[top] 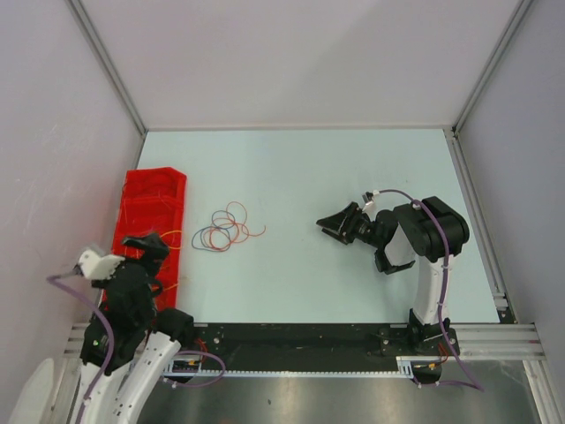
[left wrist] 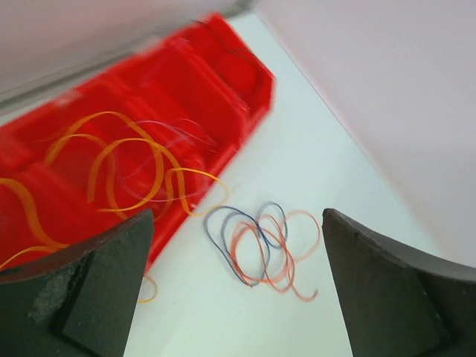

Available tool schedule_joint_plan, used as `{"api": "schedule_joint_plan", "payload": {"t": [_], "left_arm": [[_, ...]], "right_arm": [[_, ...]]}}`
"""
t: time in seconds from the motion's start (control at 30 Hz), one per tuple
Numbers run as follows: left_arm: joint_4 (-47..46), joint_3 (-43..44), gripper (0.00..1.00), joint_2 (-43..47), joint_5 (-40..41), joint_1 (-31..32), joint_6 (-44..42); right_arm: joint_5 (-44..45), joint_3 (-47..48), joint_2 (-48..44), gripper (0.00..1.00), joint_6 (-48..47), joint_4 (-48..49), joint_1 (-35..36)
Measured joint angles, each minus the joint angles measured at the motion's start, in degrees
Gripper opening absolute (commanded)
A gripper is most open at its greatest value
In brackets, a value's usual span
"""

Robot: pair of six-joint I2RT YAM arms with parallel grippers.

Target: Untangle the cables

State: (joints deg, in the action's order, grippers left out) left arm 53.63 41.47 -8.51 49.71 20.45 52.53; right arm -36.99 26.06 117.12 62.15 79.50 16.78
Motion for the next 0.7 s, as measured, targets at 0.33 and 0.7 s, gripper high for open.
{"api": "schedule_joint_plan", "payload": {"t": [0.33, 0.7], "left_arm": [[-22.10, -2.36, 1.00, -23.65, -25.05, 0.00, -18.49], [-29.31, 2.01, 0.96, -52.24, -36.94, 0.00, -24.11]], "right_arm": [[0.00, -0.04, 0.11, 0.72, 0.09, 0.28, -0.02], [0.02, -0.07, 0.33, 0.73, 0.66, 0.70, -0.11]]}}
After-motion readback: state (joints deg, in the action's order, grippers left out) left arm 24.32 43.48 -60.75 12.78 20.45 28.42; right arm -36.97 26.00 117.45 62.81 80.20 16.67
